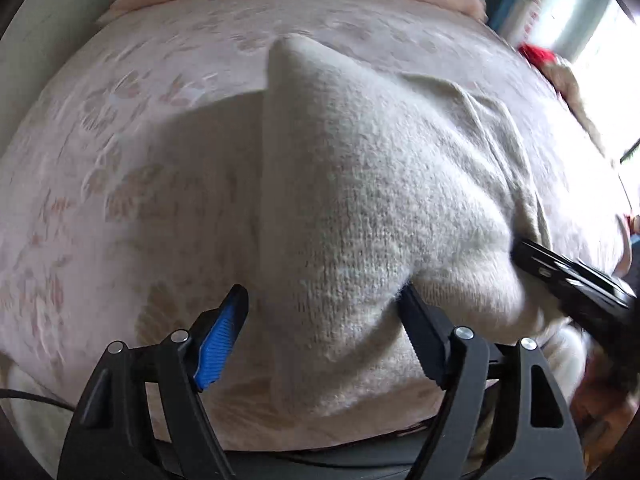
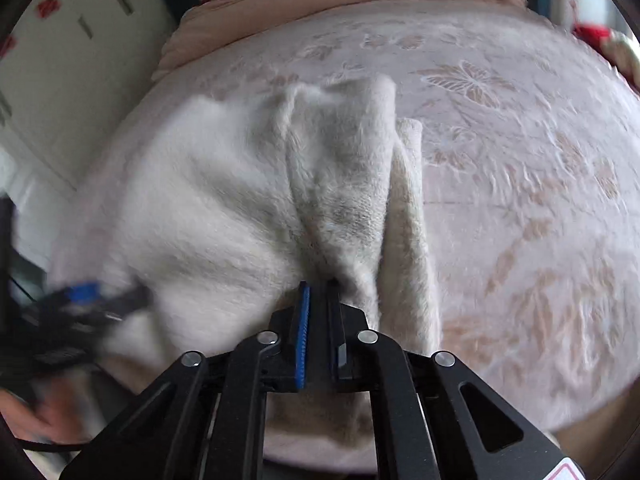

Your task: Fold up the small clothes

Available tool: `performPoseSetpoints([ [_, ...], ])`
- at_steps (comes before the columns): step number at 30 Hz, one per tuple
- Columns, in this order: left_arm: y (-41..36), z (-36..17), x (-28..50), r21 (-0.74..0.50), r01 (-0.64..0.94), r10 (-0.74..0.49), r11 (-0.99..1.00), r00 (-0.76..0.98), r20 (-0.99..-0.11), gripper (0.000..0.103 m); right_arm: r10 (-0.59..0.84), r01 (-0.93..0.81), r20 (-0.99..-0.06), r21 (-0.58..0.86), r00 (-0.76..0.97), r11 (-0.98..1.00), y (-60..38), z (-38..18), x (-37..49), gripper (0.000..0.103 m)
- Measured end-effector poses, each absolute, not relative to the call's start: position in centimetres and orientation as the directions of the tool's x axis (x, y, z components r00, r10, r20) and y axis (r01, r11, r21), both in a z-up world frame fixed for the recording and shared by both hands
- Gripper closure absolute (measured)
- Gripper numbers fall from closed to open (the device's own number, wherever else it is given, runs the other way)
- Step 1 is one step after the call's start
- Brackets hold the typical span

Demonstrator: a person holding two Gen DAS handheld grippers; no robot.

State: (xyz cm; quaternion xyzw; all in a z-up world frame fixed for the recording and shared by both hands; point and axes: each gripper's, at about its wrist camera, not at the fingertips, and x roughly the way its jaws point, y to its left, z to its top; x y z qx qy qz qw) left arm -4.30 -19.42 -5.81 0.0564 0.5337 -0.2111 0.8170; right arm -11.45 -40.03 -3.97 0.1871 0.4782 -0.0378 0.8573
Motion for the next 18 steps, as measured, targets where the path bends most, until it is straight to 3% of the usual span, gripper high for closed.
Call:
performPoseSetpoints([
  [4,-19.5,-5.1,-4.3,-0.102,0.421,-0.267,0.901,0.355,-0.896,0.028,0.111,0.150,-0.783,0.253,0.612,0.956,-37.4,0.0,-12.5,0.087],
  [7,-19.5,-4.8,-4.4,-0.106,0.413,-0.266,0.905,0.353,-0.897,0.028,0.068,0.177,-0.871,0.175,0.486,0.969,-37.2,-4.9,-11.6,0.090],
  [12,-19.9,-4.8,-5.1,-0.087,0.430,-0.259,0.899,0.361,-0.896,0.028,0.114,0.212,-0.832,0.268,0.544,0.940,-37.8,-3.5,-12.5,0.086],
  [15,-19.8,-5.1,-4.8,-0.105,0.420,-0.268,0.901,0.351,-0.897,0.028,0.102,0.207,-0.836,0.249,0.538,0.946,-37.7,-3.0,-12.8,0.084],
  [18,-19.8,-5.1,-5.0,-0.115,0.420,-0.273,0.900,0.339,-0.900,0.028,0.129,0.216,-0.866,0.260,0.483,0.941,-38.5,-5.7,-12.9,0.090],
])
